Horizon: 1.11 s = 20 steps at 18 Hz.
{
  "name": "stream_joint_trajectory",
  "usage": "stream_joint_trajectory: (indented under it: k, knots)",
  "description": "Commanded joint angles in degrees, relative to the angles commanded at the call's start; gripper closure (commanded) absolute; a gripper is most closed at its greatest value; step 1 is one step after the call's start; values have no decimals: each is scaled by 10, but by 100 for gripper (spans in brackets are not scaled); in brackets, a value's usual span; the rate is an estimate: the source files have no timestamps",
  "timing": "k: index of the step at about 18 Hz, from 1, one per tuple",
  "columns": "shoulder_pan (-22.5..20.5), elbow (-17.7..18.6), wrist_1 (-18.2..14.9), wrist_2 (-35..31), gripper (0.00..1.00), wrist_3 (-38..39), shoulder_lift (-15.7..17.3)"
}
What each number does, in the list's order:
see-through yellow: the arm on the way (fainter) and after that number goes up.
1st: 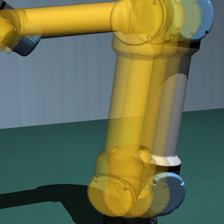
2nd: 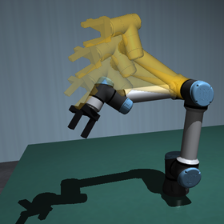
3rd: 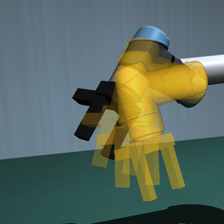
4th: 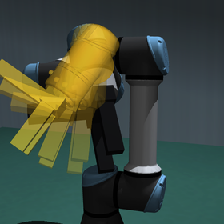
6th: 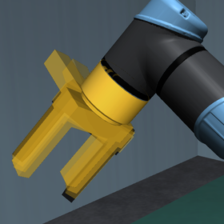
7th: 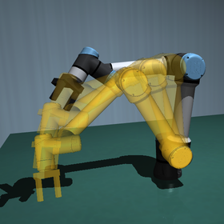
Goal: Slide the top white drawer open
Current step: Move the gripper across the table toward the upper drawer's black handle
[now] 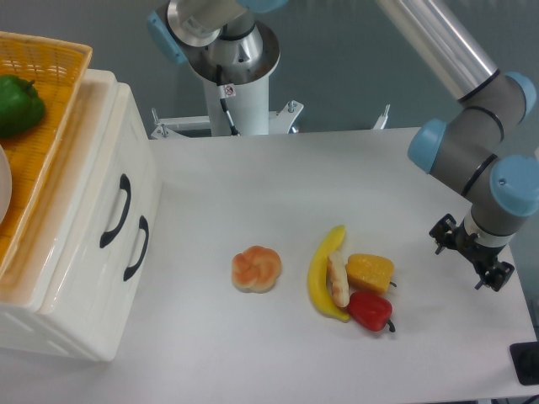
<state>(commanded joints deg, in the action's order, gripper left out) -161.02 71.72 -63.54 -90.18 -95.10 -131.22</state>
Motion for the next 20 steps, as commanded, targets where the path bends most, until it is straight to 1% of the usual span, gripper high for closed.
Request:
stream_joint_trajectory:
  k: [4, 7, 8, 9, 11, 12, 14, 17, 19, 20]
  knots:
    - [0, 0, 0, -1, 0, -1, 2]
    - [-1, 4, -1, -3, 0, -5, 10]
    - [-7, 13, -1, -4, 0, -5, 15]
    - [-11, 32, 4, -1, 0, -8, 25]
    - [-29, 66, 11, 4, 0, -7, 53]
    - [-32, 77, 16, 17, 0, -3, 65]
    - [-29, 90, 15, 11, 0, 3, 80]
    - [-28, 119, 11, 7, 0, 11, 118]
    - [-20, 135, 9, 6, 0, 34, 133]
    - [-10, 141, 8, 6, 0, 46, 138]
